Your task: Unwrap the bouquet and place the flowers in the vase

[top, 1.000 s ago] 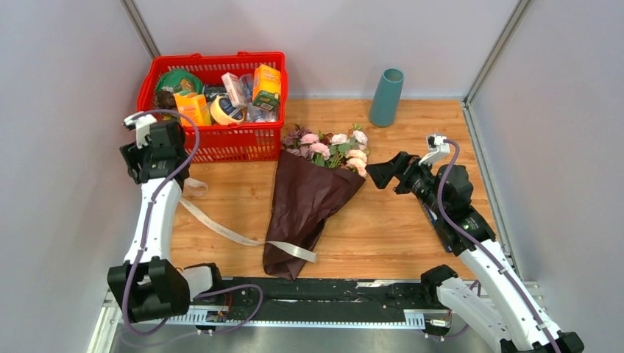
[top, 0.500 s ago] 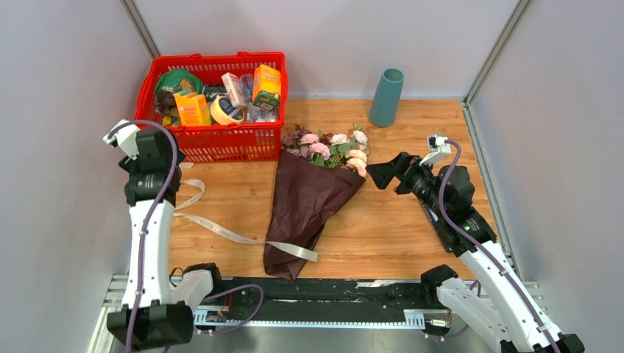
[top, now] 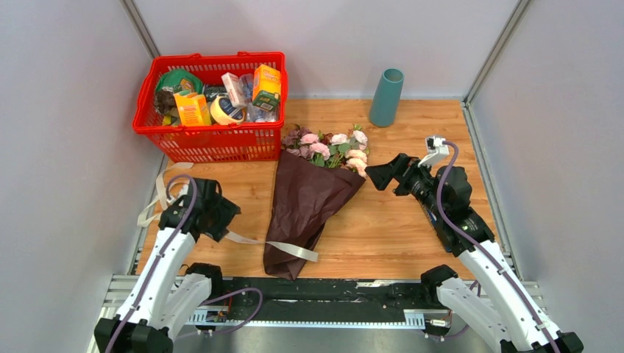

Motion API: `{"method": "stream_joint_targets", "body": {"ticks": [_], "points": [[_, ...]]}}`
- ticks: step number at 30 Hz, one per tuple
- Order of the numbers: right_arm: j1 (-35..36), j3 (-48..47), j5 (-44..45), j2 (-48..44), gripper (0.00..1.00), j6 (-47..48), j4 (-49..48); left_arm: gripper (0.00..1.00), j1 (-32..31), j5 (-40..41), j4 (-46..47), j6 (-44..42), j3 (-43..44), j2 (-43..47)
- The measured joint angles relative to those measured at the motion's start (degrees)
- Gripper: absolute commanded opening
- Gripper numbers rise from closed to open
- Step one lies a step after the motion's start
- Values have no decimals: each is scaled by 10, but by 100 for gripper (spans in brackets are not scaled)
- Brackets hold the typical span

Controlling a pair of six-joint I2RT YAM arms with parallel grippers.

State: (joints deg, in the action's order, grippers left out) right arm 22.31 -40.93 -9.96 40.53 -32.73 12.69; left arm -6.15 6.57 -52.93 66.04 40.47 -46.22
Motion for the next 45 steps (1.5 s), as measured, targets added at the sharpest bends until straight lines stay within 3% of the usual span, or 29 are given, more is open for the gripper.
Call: {"method": "stream_joint_targets", "body": {"ticks": [9,18,22,25,26,28,34,45], "points": [[0,1,0,7,99,-2,0,71,-96,-63,-15,172,-103,16],[0,5,4,13,99,-2,-1,66,-127,-81,50,223,-126,-51],[0,5,4,16,99,-2,0,52,-144,-82,73,239,-134,-73],[0,5,4,16,99,-2,0,27,-153,-80,83,252,-139,-79],[0,5,4,16,99,-2,0,11,-154,-80,86,257,-140,-80],[0,5,4,16,99,-2,0,0,-157,-80,88,267,-140,-79],[0,5,4,16,99,-2,0,0,-160,-37,77,269,-123,-66],[0,5,4,9,99,-2,0,0,-160,197,79,164,81,-120]]}}
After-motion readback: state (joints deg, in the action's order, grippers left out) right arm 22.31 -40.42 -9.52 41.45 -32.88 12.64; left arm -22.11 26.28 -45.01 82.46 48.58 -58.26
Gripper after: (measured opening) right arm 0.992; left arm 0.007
